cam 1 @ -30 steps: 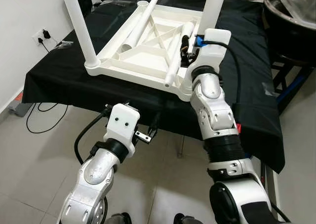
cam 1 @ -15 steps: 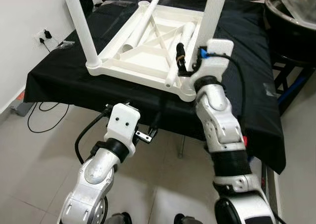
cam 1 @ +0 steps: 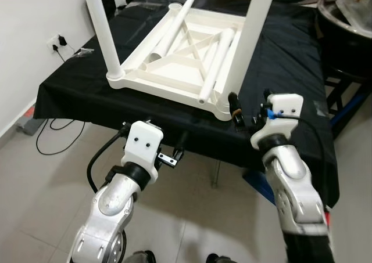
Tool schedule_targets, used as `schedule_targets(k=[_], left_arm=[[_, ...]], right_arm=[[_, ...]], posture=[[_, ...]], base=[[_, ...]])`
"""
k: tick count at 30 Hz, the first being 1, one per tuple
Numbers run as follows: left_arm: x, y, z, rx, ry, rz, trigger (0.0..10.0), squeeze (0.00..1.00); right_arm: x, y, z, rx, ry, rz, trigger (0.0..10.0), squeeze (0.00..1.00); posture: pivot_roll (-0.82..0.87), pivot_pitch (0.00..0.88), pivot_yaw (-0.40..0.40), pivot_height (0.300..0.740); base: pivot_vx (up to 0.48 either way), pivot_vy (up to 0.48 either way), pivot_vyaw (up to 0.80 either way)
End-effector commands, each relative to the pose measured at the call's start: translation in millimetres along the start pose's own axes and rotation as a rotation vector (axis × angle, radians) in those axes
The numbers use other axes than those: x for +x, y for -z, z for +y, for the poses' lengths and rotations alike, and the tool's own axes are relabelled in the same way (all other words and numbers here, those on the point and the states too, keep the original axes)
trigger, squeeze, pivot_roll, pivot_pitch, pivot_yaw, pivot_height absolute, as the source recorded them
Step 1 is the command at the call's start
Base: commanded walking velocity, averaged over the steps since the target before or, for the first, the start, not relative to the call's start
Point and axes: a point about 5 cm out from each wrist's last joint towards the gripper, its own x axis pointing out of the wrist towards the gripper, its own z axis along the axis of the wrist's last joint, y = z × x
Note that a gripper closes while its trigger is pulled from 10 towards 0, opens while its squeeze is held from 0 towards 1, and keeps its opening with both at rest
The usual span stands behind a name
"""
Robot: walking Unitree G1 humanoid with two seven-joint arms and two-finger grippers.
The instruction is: Building children table
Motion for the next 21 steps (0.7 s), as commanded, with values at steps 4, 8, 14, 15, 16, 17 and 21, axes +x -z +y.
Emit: schedule_targets(k=[4,8,14,15,16,17,21], left_arm=[[-4.7,9.2,-3.9,-0.014,0.007,0.051,10.0,0.00],[-2.7,2.4,-7.3,-0.012,0.001,0.020,10.0,0.00],[1.8,-3.4,-4.9,0.008,-0.011,-0.013,10.0,0.00],[4.4,-5.7,-1.9,0.010,-0.022,-0.026,10.0,0.00],[4.4,-5.7,-1.9,0.010,-0.022,-0.026,10.0,0.00],[6.2,-6.9,0.8,0.018,-0.029,-0.035,10.0,0.00],[8.2,-8.3,3.2,0.043,-0.029,-0.049,10.0,0.00]], right_arm=[[-20.7,5.4,0.7,0.004,0.011,0.029,10.0,0.00],[-34.8,1.5,-1.2,0.034,0.082,0.008,10.0,0.00],[-31.6,-6.4,-6.1,0.033,0.128,-0.025,10.0,0.00],[-27.9,-11.8,-8.6,0.033,0.147,-0.051,10.0,0.00],[-27.9,-11.8,-8.6,0.033,0.147,-0.051,10.0,0.00],[-25.0,-16.6,-9.7,0.033,0.152,-0.073,10.0,0.00],[-19.3,-24.0,-11.2,0.047,0.141,-0.105,10.0,0.00]], posture=[[0.10,0.177,-0.025,0.740],[0.10,0.157,-0.023,0.740],[0.10,0.139,-0.019,0.740],[0.10,0.121,-0.015,0.740],[0.10,0.121,-0.015,0.740],[0.10,0.107,-0.010,0.740],[0.10,0.094,-0.014,0.740]], base=[[0.000,0.000,0.00],[0.000,0.000,0.00],[0.000,0.000,0.00],[0.000,0.000,0.00],[0.000,0.000,0.00],[0.270,0.000,0.00],[0.283,0.000,0.00]])
